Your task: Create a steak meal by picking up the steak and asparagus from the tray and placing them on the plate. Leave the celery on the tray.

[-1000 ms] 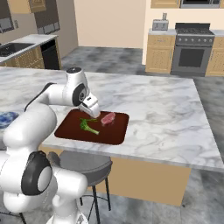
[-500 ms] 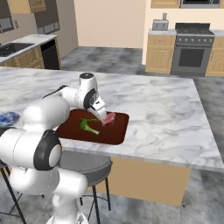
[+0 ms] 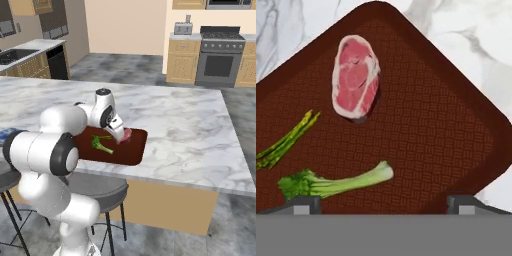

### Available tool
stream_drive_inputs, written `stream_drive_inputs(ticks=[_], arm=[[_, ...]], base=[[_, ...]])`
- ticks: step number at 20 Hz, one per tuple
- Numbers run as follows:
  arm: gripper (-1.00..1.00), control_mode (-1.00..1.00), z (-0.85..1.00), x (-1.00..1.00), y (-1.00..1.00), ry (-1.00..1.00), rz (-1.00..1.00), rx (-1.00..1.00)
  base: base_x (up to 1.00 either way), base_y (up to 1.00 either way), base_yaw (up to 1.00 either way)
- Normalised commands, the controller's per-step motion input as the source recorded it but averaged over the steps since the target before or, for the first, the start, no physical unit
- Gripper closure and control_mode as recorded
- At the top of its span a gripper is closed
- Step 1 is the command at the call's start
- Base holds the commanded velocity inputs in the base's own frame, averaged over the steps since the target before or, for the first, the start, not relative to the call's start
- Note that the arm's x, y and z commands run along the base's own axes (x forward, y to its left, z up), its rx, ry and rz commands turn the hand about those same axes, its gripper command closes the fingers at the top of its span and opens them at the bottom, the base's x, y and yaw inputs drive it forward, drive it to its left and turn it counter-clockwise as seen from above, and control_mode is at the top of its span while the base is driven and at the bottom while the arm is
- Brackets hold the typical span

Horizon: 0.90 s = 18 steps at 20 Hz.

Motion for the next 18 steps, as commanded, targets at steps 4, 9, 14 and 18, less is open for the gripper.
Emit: stream_drive_inputs(ticks=[4, 9, 14, 18], arm=[[-1.00, -1.00, -0.33, 0.41, -0.07, 0.02, 0.00, 0.00], [-1.00, -1.00, -0.35, 0.42, -0.10, 0.01, 0.00, 0.00], [-1.00, -1.00, -0.34, 0.42, -0.08, 0.00, 0.00, 0.00], [-1.00, -1.00, -0.30, 0.44, -0.06, 0.00, 0.00, 0.00]], base=[[0.00, 0.00, 0.00], [0.00, 0.00, 0.00], [0.00, 0.00, 0.00], [0.00, 0.00, 0.00]])
